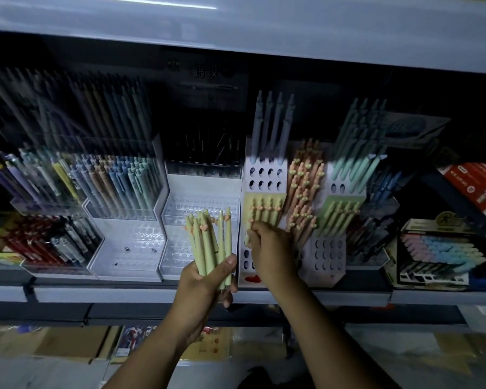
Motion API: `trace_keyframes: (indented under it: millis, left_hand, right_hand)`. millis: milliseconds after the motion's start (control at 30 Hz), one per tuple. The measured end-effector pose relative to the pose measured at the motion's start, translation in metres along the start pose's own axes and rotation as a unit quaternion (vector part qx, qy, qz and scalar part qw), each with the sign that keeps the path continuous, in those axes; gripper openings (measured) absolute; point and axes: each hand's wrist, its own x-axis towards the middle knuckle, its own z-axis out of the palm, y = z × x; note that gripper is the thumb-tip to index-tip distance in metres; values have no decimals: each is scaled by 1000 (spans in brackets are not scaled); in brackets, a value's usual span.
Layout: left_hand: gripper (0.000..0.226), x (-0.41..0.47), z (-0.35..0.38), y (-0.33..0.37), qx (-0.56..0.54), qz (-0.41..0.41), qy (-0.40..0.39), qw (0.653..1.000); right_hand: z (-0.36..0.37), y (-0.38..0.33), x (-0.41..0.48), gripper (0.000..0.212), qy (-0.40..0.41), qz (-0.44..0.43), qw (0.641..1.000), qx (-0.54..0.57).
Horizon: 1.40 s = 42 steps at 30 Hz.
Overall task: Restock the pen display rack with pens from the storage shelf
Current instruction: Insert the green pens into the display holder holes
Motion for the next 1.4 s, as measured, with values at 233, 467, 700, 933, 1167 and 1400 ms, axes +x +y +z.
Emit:
trace_keyframes:
  millis: [233,467,700,933,1167,1400]
  left_hand:
    - [21,-5,-1,-2,-3,-1,-4,1000]
    - [18,-8,-5,-4,10,11,-3,1000]
    - [16,-6,-3,-10,15,17,-22,1000]
    - [25,-7,-9,-13,-1,-21,12,1000]
    - [31,-8,-14,-10,-23,-26,-36,999]
    - [18,-6,-13,-9,-68,-28,-12,997]
  right_hand:
    - [-7,-4,-6,21,3,53,997,59]
    - [-43,-45,-26,18,-89,127,905,396]
    - [-44,-42,-35,8,-156,138,900,384]
    - [-63,-29,-14,12,-21,144,901,410]
    - [-49,2,0,10,72,116,945,297]
    - [-33,6,-3,19,61,83,969,225]
